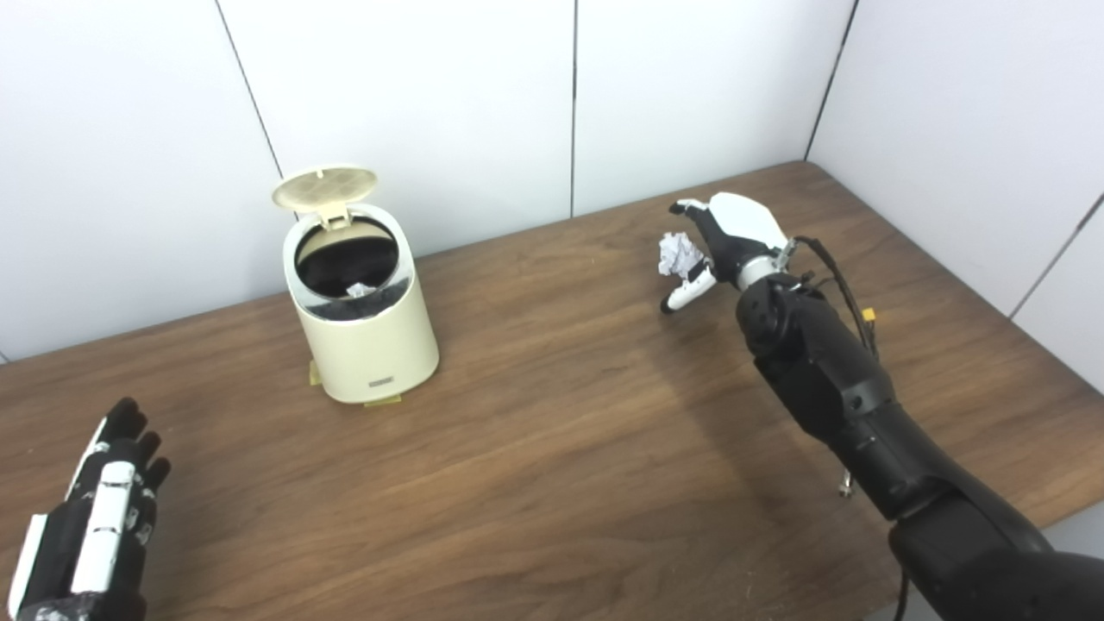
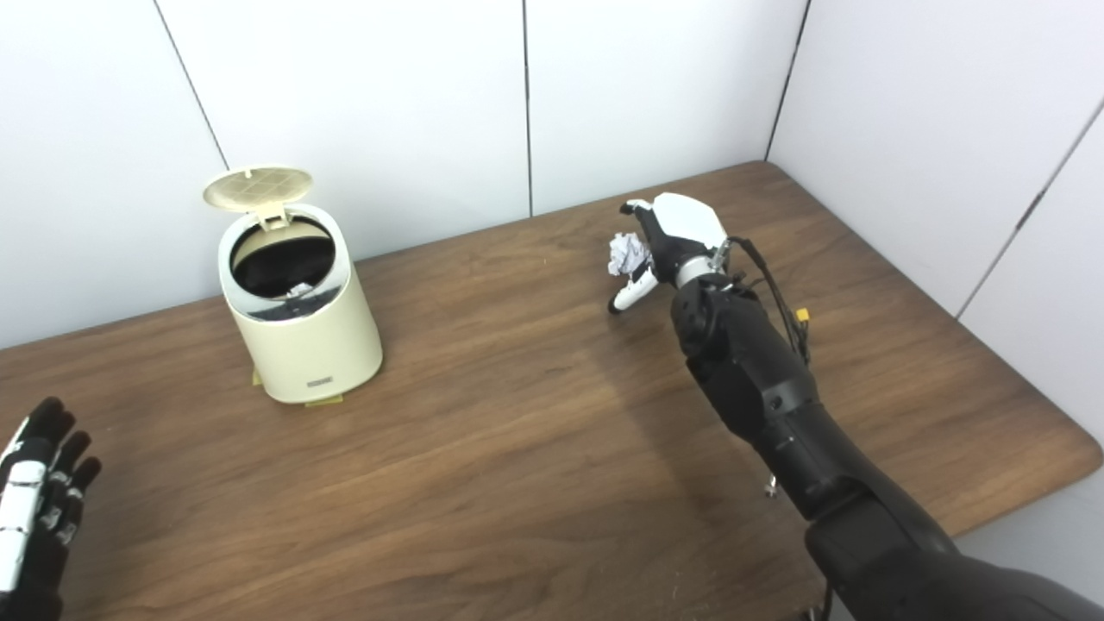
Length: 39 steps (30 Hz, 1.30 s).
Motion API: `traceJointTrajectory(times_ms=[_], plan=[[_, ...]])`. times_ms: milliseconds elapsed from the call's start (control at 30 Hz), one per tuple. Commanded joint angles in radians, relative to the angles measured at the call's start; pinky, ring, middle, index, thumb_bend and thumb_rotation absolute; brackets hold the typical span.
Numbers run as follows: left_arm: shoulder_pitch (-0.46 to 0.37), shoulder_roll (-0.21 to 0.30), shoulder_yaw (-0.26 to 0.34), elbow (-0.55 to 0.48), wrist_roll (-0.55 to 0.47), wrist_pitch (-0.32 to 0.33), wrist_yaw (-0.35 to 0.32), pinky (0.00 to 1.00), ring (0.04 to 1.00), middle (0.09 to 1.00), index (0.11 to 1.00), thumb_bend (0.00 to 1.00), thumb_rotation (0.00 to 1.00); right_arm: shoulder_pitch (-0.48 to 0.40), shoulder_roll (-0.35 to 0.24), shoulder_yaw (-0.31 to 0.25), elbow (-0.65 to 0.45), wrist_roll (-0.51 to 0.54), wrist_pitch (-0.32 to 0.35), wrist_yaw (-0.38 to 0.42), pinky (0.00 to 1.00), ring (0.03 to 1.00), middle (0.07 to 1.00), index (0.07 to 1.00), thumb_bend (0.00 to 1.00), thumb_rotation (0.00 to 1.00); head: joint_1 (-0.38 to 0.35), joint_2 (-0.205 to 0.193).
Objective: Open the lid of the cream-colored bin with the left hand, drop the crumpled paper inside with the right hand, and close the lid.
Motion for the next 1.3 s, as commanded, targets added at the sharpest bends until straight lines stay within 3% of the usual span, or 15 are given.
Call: traceJointTrajectory(times_ms=[0,167,333,467,533,600,700,833,1033,1267], plan=[[-0.027,0.013,0.001,-0.043,-0.007,0.003,0.012,1.00,1.000,1.000,1.000,0.40,0.67,-0.068,-0.028,-0.008,0.003,0.012,-0.018,-0.037,0.76,0.838,0.863,0.828,0.93,0.11,0.001,0.001],[-0.027,0.015,0.000,-0.057,-0.013,0.014,0.017,1.00,1.000,1.000,1.000,0.39,0.67,-0.083,-0.040,0.010,0.073,0.034,-0.074,-0.081,0.73,0.787,0.816,0.796,0.92,0.10,0.012,0.001],[-0.026,0.020,-0.015,-0.076,0.007,0.028,0.029,1.00,1.000,1.000,1.000,0.37,0.66,-0.078,-0.039,0.000,0.089,0.081,-0.101,-0.109,0.60,0.698,0.750,0.750,0.87,0.06,0.017,0.004],[-0.031,0.024,-0.024,-0.083,0.011,0.023,0.030,1.00,1.000,1.000,1.000,0.37,0.67,-0.067,-0.040,-0.011,0.067,0.097,-0.084,-0.128,0.56,0.610,0.668,0.672,0.80,0.00,0.021,0.008],[-0.032,0.024,-0.026,-0.082,0.010,0.019,0.031,1.00,1.000,1.000,1.000,0.37,0.70,-0.065,-0.044,-0.016,0.078,0.099,-0.092,-0.153,0.58,0.581,0.602,0.518,0.57,0.08,0.021,0.009],[-0.033,0.028,-0.030,-0.084,0.016,0.018,0.031,1.00,1.000,1.000,1.000,0.37,0.72,-0.063,-0.048,-0.023,0.090,0.113,-0.104,-0.168,0.54,0.546,0.540,0.484,0.54,0.02,0.023,0.010],[-0.035,0.025,-0.034,-0.098,0.020,0.024,0.037,1.00,1.000,1.000,1.000,0.35,0.74,-0.059,-0.055,-0.029,0.084,0.131,-0.097,-0.157,0.49,0.467,0.520,0.480,0.52,0.00,0.027,0.011],[-0.044,0.021,-0.039,-0.117,0.023,0.050,0.052,1.00,1.000,1.000,1.000,0.38,0.76,-0.054,-0.065,-0.023,0.085,0.140,-0.080,-0.145,0.39,0.384,0.482,0.541,0.51,0.00,0.049,0.012],[-0.083,0.022,-0.044,-0.126,0.036,0.070,0.073,1.00,1.000,1.000,1.000,0.45,0.77,-0.038,-0.072,0.006,0.069,0.132,-0.100,-0.138,0.38,0.390,0.481,0.541,0.51,0.00,0.091,0.004],[-0.081,0.012,-0.048,-0.102,0.040,0.037,0.071,1.00,1.000,1.000,1.000,0.41,0.82,-0.020,-0.082,0.049,-0.019,0.095,-0.148,-0.148,0.37,0.380,0.489,0.541,0.51,0.00,0.130,-0.006]])
